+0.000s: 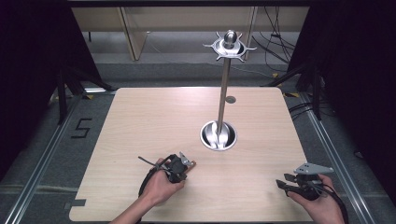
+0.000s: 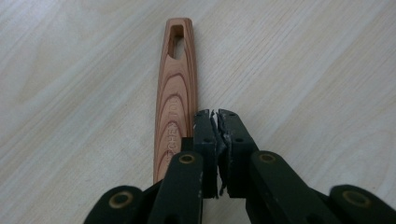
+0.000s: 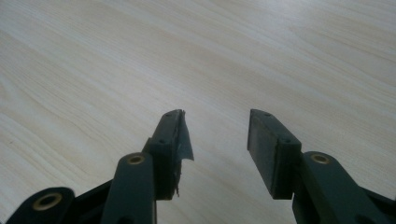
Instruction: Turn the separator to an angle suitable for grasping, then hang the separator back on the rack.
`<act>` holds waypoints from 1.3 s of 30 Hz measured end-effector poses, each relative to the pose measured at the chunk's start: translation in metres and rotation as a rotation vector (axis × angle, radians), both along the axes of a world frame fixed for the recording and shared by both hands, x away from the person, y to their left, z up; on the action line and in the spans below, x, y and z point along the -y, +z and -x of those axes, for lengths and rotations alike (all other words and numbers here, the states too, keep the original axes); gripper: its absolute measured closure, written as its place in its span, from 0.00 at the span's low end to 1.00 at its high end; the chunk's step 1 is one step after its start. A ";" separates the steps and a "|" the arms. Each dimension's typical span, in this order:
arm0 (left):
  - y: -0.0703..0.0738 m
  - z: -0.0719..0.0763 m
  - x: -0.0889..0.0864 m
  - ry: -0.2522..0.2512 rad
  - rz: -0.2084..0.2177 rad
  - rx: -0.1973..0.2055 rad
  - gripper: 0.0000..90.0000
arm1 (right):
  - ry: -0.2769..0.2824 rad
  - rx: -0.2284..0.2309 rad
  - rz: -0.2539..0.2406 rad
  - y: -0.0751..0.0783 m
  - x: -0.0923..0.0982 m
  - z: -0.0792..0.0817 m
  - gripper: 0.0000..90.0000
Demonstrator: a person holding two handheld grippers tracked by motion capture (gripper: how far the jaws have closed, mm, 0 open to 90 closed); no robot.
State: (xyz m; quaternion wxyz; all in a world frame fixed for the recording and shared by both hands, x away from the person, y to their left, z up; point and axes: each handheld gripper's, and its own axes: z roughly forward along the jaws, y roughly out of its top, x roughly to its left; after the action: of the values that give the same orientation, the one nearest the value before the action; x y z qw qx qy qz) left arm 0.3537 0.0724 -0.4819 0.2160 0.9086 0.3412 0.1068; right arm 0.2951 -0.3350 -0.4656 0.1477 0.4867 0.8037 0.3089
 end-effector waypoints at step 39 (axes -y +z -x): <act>0.035 -0.038 -0.005 0.092 0.028 -0.104 0.57 | 0.016 0.073 -0.006 0.003 0.005 -0.005 0.61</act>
State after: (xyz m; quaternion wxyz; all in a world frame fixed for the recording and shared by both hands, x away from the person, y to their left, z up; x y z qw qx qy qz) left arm 0.3919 0.0772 -0.4466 0.2059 0.8931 0.3949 0.0645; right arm 0.2997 -0.3395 -0.4621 0.1731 0.4692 0.8005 0.3301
